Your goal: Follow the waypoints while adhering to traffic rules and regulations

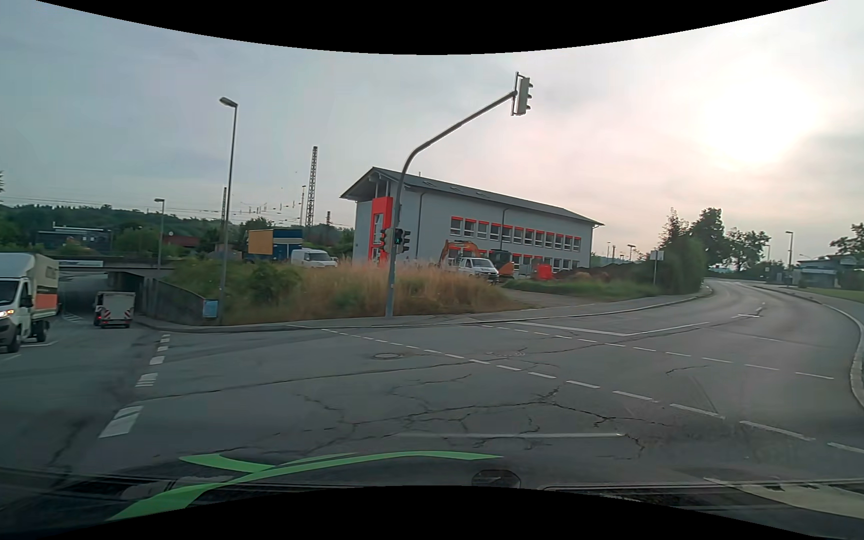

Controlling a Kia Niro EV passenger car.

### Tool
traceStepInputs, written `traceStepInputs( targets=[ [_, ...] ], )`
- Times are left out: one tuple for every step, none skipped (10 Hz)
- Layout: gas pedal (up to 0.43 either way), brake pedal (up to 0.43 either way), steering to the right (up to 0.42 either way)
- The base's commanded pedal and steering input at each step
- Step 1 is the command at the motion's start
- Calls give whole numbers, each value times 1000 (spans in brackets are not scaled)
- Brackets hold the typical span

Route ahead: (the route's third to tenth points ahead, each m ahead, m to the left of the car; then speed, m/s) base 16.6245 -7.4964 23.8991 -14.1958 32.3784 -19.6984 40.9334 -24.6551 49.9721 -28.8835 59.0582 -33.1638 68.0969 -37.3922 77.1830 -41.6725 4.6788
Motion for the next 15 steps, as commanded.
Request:
traceStepInputs(
  targets=[
    [79, 0, 339],
    [79, 0, 339],
    [87, 0, 338],
    [87, 0, 335],
    [87, 0, 325],
    [87, 0, 316],
    [87, 0, 306],
    [87, 0, 296],
    [98, 0, 291],
    [110, 0, 284],
    [110, 0, 275],
    [130, 0, 263],
    [138, 0, 253],
    [138, 0, 240],
    [150, 0, 229]
  ],
)
